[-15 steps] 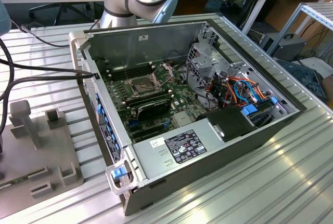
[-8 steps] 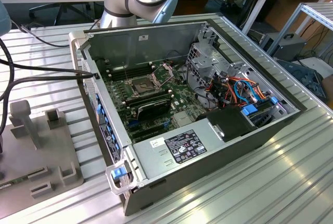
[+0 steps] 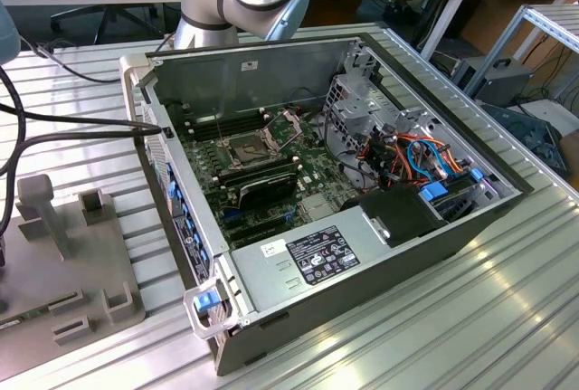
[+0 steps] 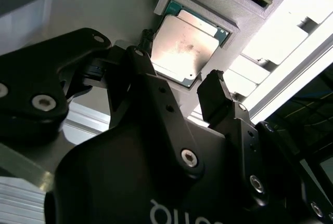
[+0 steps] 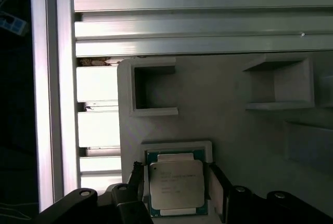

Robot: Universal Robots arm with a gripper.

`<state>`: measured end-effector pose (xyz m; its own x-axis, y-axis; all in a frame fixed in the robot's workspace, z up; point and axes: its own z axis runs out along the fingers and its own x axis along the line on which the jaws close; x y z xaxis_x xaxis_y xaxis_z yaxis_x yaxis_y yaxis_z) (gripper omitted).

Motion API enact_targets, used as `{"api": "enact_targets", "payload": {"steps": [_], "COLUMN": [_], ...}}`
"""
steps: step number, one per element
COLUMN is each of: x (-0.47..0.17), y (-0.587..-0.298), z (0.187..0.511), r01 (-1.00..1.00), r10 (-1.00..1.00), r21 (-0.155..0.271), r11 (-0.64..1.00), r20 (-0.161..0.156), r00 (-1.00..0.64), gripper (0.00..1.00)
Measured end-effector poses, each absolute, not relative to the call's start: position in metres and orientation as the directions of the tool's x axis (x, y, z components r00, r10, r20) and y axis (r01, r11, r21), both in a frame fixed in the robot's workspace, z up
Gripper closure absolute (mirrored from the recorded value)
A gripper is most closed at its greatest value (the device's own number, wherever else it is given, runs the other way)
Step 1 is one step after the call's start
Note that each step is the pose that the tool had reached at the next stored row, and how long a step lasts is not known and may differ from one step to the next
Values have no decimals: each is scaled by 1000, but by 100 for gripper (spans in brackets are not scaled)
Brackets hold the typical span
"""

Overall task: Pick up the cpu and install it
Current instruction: 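Pick up the cpu and move it towards the insertion slot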

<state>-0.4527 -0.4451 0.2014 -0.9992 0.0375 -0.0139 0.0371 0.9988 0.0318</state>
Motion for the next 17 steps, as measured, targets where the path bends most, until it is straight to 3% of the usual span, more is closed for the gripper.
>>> {"api": "enact_targets", "payload": {"steps": [17], "x": [-449], "y": [-449], "z": [199], "r01": [35], "r10": [36], "r21": [31], "r11": [999], "r20": [-7], "r00": [-999], "gripper": [38]}}
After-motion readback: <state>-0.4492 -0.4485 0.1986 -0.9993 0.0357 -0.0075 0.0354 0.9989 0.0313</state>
